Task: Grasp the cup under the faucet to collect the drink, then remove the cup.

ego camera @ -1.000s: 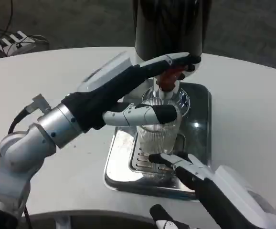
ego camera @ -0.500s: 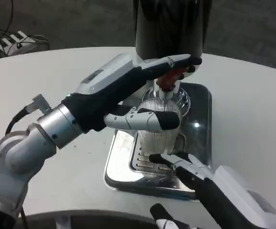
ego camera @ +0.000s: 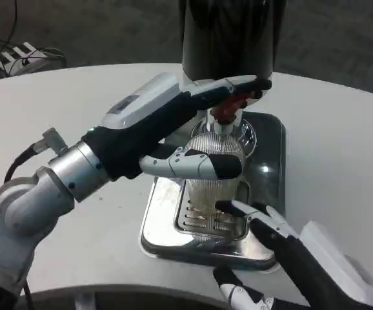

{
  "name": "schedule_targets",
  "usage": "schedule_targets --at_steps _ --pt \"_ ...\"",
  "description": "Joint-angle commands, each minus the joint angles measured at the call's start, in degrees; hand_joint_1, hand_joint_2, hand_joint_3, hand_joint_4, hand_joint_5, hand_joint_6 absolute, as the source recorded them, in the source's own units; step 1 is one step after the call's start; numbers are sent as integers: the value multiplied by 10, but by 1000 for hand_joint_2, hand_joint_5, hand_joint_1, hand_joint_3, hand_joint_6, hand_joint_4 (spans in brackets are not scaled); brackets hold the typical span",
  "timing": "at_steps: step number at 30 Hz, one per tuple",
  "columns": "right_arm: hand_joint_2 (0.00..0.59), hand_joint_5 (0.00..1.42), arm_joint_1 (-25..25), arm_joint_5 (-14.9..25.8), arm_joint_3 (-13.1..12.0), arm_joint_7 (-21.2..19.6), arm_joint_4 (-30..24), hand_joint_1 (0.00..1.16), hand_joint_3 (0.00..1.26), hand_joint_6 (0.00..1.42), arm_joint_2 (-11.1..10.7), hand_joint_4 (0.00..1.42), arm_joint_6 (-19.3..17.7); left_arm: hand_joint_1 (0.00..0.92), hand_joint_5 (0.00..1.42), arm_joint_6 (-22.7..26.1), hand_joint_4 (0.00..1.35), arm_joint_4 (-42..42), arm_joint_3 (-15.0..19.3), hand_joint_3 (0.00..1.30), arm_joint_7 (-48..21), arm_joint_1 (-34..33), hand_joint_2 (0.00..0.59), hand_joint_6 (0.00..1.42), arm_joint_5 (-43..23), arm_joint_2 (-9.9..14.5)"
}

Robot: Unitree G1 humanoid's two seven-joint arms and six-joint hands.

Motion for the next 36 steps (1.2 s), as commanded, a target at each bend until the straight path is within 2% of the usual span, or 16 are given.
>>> schedule_targets --at_steps 1,9,13,19,22,28,32,36 --pt "465 33 7 22 -4 -42 18 677 124 88 21 115 -2 0 258 -4 185 6 -17 179 -9 26 49 122 30 16" --pt "399 68 -12 26 14 -99 64 755 95 122 47 116 -5 0 258 -7 193 8 -22 185 4 27 49 121 40 23" --pt "340 84 -17 34 20 -142 94 838 83 155 64 116 -15 0 258 -10 196 8 -24 187 9 28 49 121 46 25" --pt "310 95 -46 56 15 -185 146 888 73 173 82 104 -20 0 258 -15 203 11 -26 188 13 34 50 121 47 32" --pt "304 103 -54 82 10 -210 170 895 73 184 103 104 -18 0 258 -16 205 11 -27 188 15 36 53 121 48 33" --pt "300 106 -67 89 17 -241 194 900 67 191 106 104 -27 0 258 -17 201 12 -28 188 16 36 52 121 50 36" --pt "300 99 -70 117 10 -246 208 903 58 195 113 96 -12 0 258 -17 199 16 -29 188 15 35 51 121 47 36" --pt "295 88 -83 120 8 -251 220 905 48 196 105 86 -14 0 258 -22 199 23 -30 188 16 33 54 121 51 38"
